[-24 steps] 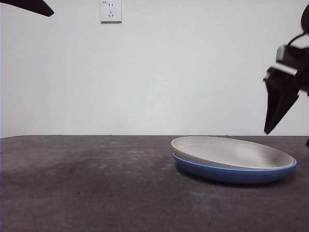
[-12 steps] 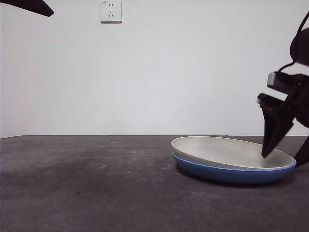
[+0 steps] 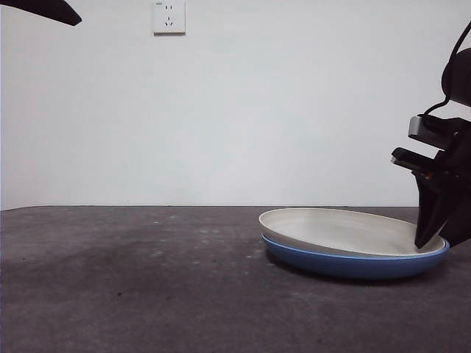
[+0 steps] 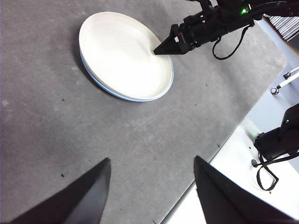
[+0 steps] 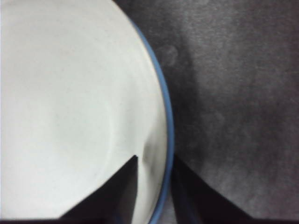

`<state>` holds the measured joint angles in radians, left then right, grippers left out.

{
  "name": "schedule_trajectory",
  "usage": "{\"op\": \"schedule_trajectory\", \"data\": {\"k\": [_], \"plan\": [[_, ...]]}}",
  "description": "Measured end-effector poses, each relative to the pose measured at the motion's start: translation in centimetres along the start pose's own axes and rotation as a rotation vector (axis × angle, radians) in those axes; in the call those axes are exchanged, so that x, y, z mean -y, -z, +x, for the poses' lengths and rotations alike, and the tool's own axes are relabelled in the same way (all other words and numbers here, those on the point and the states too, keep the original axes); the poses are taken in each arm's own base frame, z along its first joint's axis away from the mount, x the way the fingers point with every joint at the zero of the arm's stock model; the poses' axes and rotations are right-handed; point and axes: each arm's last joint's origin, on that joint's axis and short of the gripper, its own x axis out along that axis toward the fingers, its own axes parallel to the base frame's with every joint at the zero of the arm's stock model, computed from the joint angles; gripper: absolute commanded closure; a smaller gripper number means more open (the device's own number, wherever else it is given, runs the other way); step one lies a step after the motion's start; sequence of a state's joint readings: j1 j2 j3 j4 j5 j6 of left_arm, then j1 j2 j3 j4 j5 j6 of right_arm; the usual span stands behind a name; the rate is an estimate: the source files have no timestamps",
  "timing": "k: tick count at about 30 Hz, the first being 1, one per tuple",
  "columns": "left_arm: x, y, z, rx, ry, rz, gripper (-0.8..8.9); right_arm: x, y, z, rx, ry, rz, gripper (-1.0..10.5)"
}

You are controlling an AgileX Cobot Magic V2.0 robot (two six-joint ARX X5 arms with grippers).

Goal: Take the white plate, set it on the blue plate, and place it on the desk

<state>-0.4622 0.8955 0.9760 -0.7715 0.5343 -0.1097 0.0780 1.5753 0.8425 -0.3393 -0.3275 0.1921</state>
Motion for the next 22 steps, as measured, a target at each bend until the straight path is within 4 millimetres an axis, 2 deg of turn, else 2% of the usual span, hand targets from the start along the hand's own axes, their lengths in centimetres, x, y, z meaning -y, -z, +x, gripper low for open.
{"op": "schedule_trajectory", "data": {"k": [11,22], "plan": [[0.0,0.0,0.0,-0.003,0.0,-0.002,5.28,0.5,-0.2,-0.5,0.02,0.006,0.061,9.4],[0.0,0.0,0.0,-0.003,0.0,-0.002,5.28,-1.3,-0.6,-5.4,0.18,-0.056,0.024,9.4]]}}
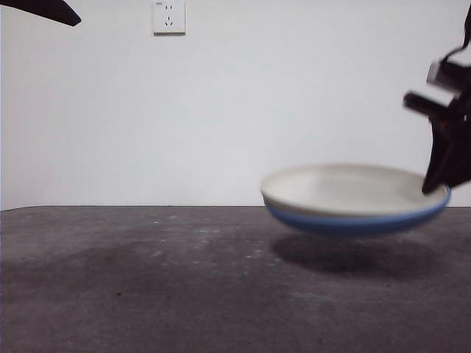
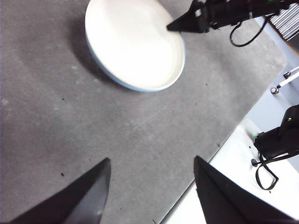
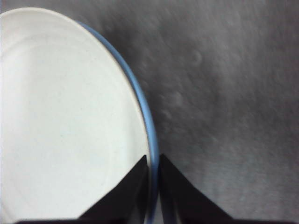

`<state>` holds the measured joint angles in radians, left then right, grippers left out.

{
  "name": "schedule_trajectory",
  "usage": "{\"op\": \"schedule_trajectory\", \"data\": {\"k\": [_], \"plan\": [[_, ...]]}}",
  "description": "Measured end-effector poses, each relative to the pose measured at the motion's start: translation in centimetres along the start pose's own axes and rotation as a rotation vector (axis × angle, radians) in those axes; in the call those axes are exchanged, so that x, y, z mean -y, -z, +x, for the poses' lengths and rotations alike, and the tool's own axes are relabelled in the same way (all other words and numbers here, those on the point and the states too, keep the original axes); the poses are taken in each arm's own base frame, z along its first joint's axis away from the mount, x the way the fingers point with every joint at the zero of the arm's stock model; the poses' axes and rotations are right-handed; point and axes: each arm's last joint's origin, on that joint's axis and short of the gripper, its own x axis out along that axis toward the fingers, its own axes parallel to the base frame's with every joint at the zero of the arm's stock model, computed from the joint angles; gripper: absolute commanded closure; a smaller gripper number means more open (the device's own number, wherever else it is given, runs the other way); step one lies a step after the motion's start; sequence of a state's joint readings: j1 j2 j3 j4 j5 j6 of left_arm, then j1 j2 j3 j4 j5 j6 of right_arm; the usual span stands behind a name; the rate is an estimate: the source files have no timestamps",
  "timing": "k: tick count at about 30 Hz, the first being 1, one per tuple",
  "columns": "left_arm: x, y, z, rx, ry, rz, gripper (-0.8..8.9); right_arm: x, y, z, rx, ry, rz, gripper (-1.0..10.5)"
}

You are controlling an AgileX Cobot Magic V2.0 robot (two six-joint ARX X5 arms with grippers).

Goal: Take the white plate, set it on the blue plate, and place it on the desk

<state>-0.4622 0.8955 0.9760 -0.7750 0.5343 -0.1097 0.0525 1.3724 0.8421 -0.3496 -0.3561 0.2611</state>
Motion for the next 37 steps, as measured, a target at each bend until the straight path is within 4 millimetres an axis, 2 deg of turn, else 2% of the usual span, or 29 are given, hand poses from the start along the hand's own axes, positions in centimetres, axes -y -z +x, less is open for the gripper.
{"op": "schedule_trajectory", "data": {"k": [5,10,16,20,28,37], "plan": [[0.0,0.0,0.0,0.0,0.0,0.0,5.28,-1.1,-0.1,-1.2,0.03,-0.059,0.003,9.4],[0.0,0.0,0.0,0.0,0.0,0.0,5.28,-2.5,0.0,-1.0,0.022,-0.089,-0.011,9.3],[0.0,0.0,0.0,0.0,0.0,0.0,5.28,-5.2,-0.1,-0.4,0.053,-0.167,-0.058,9.4],[0.0,0.0,0.0,0.0,0.0,0.0,5.28,-6.2,0.3,1.0,0.038,-0.169,-0.061,9.4],[0.0,0.0,0.0,0.0,0.0,0.0,5.28,-6.8,0.8,4.5,-0.004,-0.17,-0.031,9.4],[0.0,0.0,0.0,0.0,0.0,0.0,5.28,-7.2,-0.2,8.2,-0.055,-0.134,-0.008,9.4]]}}
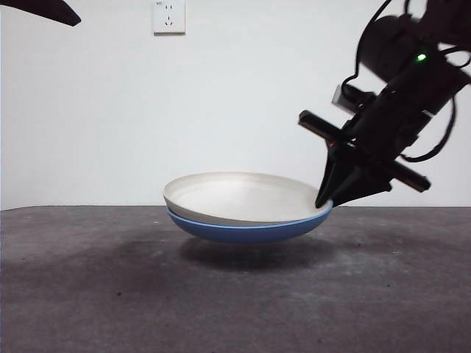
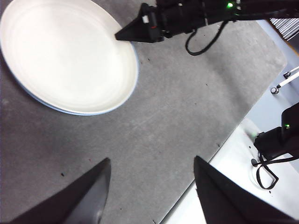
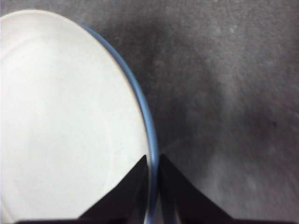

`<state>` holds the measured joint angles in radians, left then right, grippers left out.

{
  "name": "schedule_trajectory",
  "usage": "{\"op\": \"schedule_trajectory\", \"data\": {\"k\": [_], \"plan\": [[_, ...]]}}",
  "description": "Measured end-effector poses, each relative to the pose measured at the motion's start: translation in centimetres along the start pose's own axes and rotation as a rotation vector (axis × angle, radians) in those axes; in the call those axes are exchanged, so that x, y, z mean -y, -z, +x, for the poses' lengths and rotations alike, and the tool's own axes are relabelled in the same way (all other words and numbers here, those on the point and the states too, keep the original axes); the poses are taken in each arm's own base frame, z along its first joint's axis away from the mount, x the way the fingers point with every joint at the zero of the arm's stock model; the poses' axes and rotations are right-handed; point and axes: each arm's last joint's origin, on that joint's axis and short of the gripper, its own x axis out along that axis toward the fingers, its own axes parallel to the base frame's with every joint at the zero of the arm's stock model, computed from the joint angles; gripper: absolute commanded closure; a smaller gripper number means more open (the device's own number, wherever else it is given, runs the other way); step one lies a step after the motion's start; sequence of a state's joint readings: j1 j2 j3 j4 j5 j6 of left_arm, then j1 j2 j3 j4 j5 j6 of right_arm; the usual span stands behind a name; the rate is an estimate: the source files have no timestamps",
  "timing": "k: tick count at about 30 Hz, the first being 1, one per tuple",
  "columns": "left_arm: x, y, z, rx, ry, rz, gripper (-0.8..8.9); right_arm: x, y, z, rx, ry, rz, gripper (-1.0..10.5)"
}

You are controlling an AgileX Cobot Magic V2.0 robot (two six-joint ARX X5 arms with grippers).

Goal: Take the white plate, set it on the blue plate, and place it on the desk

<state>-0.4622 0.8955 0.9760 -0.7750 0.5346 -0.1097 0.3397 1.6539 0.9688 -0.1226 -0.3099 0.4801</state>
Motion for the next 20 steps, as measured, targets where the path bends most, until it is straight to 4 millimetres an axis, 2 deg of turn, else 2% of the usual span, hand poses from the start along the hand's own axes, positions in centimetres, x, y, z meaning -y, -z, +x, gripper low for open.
{"op": "schedule_trajectory", "data": {"k": [6,14,20], "plan": [[0.0,0.0,0.0,-0.003,0.0,-0.002,5.28,-0.1,-1.3,1.7,-0.01,0.005,0.004,9.4],[0.0,0.0,0.0,-0.003,0.0,-0.002,5.28,0.8,-0.5,2.8,-0.083,0.05,0.03,9.4],[0.0,0.0,0.0,-0.003,0.0,-0.002,5.28,0.9,-0.2,2.8,-0.107,0.065,0.039,9.3]]}}
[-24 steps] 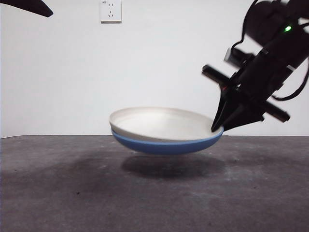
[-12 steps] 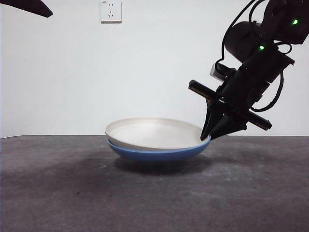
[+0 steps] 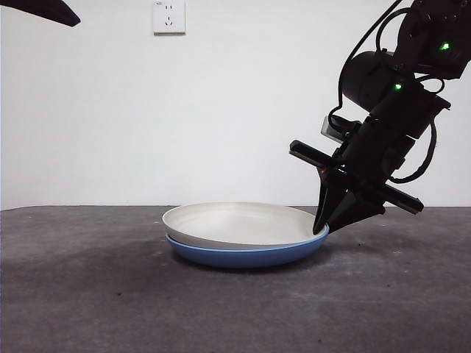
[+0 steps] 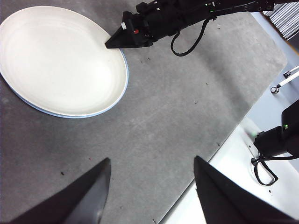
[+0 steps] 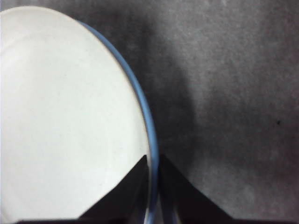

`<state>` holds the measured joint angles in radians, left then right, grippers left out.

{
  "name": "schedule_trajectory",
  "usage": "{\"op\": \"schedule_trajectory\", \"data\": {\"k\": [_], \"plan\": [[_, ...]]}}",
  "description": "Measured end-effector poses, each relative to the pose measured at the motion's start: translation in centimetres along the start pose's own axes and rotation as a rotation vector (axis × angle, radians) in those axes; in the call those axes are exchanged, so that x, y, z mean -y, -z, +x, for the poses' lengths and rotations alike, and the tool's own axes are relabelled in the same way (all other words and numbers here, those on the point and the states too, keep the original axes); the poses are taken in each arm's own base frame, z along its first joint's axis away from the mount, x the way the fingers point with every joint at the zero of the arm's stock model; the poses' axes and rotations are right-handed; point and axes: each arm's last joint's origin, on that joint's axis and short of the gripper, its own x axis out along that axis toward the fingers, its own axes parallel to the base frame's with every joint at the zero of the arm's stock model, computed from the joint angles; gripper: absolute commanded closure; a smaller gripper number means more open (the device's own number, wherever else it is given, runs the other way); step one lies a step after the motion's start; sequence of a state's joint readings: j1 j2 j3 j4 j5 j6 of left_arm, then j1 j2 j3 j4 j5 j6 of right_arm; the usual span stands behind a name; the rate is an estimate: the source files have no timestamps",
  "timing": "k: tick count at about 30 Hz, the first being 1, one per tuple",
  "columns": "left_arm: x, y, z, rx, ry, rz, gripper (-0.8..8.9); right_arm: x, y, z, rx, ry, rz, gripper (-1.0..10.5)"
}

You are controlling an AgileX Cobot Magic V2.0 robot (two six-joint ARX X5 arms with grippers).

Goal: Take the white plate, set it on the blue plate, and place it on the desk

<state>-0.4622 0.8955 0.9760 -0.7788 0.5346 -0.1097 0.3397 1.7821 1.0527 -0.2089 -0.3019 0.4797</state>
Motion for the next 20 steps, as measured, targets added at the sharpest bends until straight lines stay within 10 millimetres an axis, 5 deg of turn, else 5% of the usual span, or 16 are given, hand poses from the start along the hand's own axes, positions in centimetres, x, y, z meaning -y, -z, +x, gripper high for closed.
{"op": "schedule_trajectory", "data": {"k": [6,14,20], "plan": [[0.0,0.0,0.0,0.0,0.0,0.0,5.28,0.1,0.3,0.0,-0.025,0.009,0.007,6.7],[0.0,0.0,0.0,-0.005,-0.001,-0.003,5.28,-0.4,0.3,-0.4,-0.022,0.0,-0.002,6.7],[0.0,0.1,0.0,-0.011,-0.001,-0.007,5.28,-2.3,-0.5,-4.7,0.088,-0.057,-0.048,6.7]]}}
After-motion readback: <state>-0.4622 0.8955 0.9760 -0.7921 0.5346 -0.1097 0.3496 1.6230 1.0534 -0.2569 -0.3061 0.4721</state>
